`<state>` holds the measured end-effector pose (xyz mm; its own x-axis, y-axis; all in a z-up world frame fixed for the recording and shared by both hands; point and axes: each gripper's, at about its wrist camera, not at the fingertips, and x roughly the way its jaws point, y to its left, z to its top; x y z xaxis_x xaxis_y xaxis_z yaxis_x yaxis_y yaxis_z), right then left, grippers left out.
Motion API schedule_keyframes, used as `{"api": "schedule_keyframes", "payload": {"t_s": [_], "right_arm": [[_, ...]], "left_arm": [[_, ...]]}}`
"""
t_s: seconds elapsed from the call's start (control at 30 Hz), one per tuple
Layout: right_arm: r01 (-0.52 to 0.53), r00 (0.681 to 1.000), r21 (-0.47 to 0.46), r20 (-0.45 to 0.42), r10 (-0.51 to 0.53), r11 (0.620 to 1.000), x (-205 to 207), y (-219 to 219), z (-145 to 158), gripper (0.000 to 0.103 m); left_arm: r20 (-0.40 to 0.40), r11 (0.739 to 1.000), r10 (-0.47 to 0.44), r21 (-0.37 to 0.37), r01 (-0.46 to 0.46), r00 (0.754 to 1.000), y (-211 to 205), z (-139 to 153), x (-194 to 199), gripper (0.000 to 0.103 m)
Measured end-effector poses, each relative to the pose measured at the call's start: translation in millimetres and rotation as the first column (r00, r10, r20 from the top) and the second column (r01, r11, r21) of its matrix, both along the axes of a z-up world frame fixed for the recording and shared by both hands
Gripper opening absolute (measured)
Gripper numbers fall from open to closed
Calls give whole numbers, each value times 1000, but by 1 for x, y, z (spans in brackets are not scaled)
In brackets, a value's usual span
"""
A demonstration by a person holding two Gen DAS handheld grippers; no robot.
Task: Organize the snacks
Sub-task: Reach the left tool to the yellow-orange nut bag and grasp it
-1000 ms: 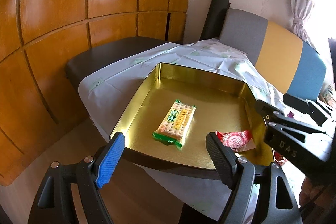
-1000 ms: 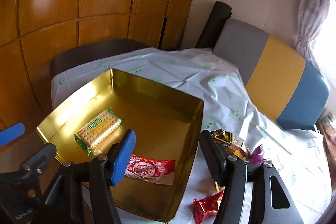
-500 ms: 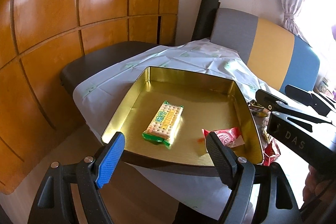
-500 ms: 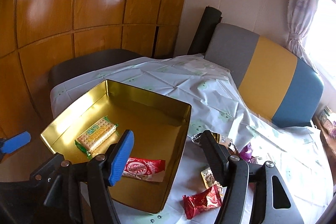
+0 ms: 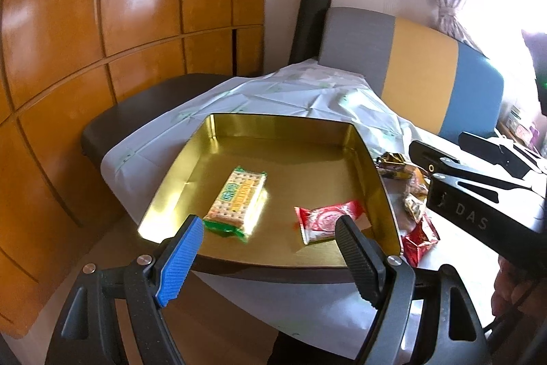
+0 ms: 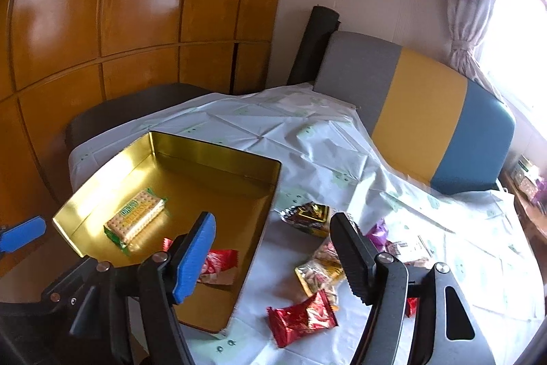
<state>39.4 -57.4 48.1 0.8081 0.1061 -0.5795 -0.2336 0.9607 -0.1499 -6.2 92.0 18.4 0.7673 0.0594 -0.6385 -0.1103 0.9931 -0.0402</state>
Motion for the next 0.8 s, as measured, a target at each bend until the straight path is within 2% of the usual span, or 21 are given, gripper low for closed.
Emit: {"api": "schedule_keyframes", "payload": {"t_s": [0.23, 0.4, 0.63, 0.8], "right_arm": [[71, 995, -10, -73, -71, 997, 11, -59, -15, 76], [158, 969, -14, -189, -157, 987, 23, -134, -30, 79], [242, 924, -91, -282, -258, 966, 33, -218, -44, 83], [246, 907, -141, -314, -279, 959, 35, -255, -56, 86]], "left_arm": [[-7, 989, -148, -3, 148, 989, -28, 7, 9, 81], [-48, 971, -240, -23, 239, 970, -52, 8, 23, 80], [-113, 934, -358, -53, 354, 927, -88, 9, 48, 69], [-143, 900, -432, 1, 437, 891, -119, 8, 62, 64]]}}
